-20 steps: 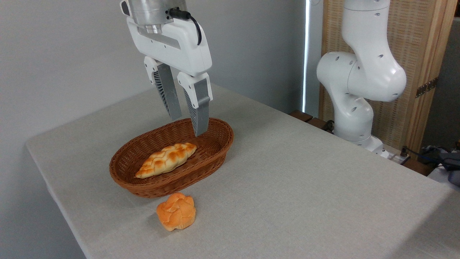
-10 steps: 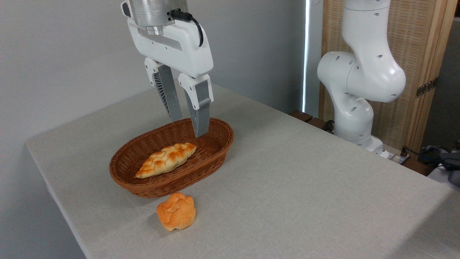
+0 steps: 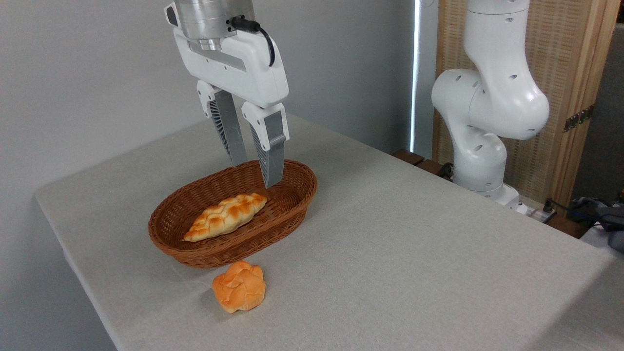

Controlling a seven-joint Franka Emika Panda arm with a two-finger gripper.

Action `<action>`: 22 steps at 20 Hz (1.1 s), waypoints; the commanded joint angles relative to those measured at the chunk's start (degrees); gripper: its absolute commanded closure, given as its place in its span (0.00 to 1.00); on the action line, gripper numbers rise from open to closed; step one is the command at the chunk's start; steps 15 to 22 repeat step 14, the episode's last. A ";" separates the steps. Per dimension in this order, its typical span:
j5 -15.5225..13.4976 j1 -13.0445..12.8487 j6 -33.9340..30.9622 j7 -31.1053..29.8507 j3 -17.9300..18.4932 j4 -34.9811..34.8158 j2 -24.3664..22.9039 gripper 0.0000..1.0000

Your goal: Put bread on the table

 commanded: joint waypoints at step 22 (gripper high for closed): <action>0.62 -1.24 1.57 0.02 0.69 -1.56 -1.10 0.00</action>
